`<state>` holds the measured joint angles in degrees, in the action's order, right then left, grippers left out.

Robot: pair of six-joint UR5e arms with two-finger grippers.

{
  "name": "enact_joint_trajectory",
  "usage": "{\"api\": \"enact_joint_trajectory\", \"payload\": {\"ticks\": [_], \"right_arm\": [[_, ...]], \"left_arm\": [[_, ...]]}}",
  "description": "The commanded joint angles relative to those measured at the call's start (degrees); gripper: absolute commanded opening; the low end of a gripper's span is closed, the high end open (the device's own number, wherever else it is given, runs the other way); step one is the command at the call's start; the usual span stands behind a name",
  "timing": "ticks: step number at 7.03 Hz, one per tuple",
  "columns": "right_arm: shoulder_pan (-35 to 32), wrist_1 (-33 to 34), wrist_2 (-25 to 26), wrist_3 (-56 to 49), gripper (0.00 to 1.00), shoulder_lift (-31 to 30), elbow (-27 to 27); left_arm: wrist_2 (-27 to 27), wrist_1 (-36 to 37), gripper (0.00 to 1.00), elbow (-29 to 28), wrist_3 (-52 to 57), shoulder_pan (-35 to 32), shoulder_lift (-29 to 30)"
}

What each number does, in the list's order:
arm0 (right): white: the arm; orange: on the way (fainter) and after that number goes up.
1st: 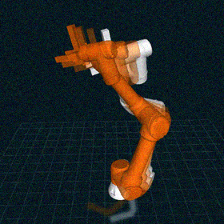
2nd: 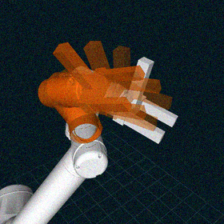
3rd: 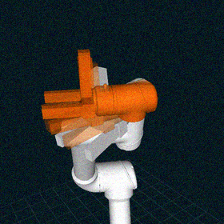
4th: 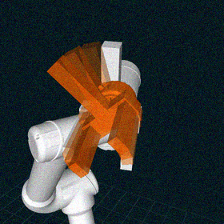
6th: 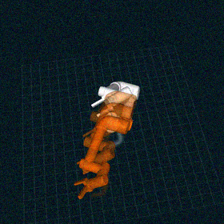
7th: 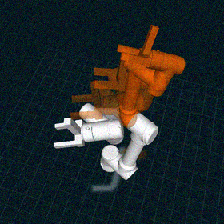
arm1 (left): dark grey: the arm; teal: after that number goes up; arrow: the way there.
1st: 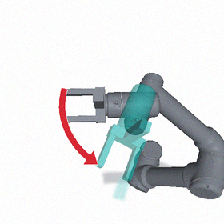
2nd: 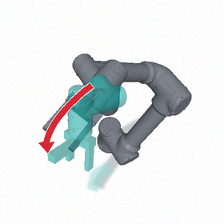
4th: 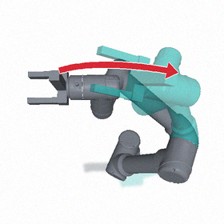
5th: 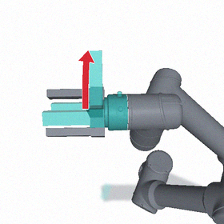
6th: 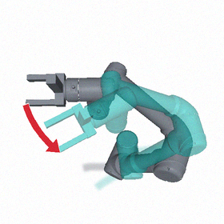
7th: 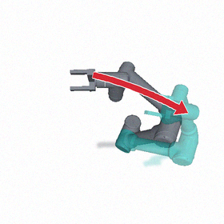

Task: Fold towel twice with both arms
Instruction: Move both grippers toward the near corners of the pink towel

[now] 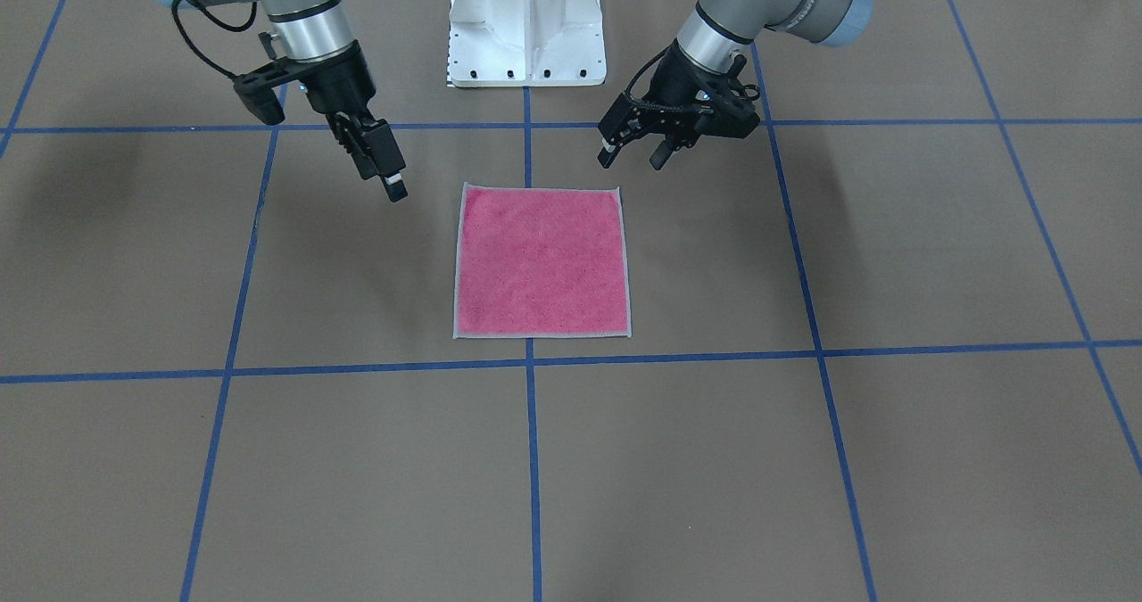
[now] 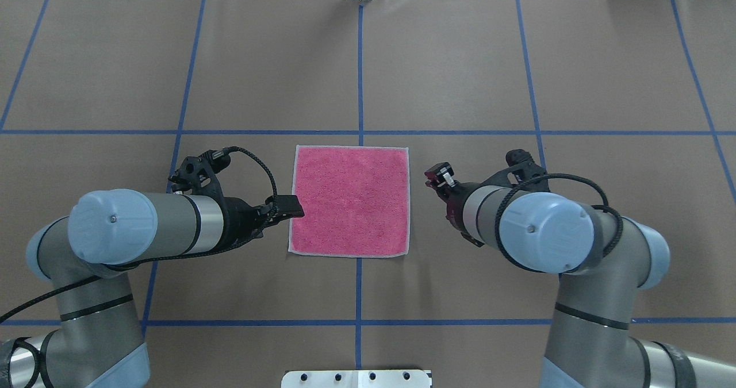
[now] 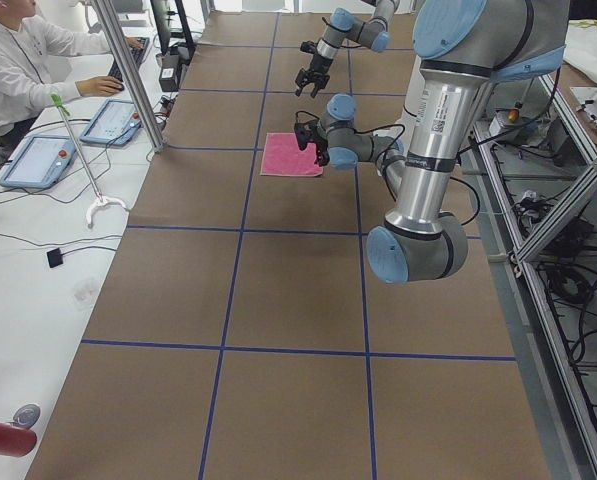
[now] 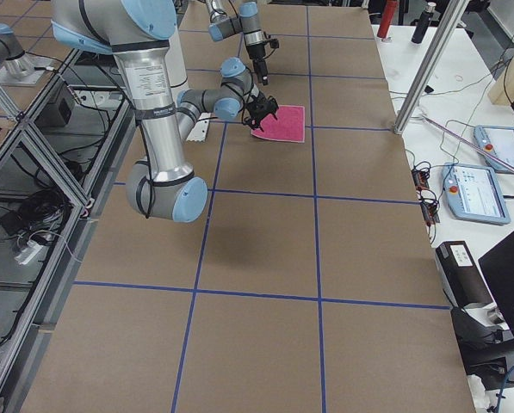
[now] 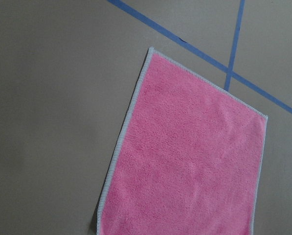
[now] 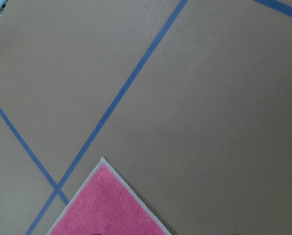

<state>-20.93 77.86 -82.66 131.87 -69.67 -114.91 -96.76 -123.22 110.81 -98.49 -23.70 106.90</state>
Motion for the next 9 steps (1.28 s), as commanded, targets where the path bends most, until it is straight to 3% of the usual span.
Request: {"api": "enact_joint_trajectory", "payload": {"ticks": [1,2,4,9], "right_arm": [[3.60,0.29,2.85,4.34,0.73,3.05,4.50],[4.13,-0.51,3.12,4.54,0.64,4.01,5.92],[5.19,-0.51,3.03,6.64,0.61,5.51,8.48],[9.32,0.45,2.94,4.72,0.63,4.55,9.18]], "left_arm": [[0.17,-0.09,1.00,-1.47,-0.21,0.15,0.50],[0.17,-0.09,1.00,-1.48,-0.21,0.15,0.50],[0.17,-0.18,1.00,-1.83,-0.04,0.15,0.50],[0.17,-0.18,1.00,-2.18,-0.03,0.24,0.86]]}}
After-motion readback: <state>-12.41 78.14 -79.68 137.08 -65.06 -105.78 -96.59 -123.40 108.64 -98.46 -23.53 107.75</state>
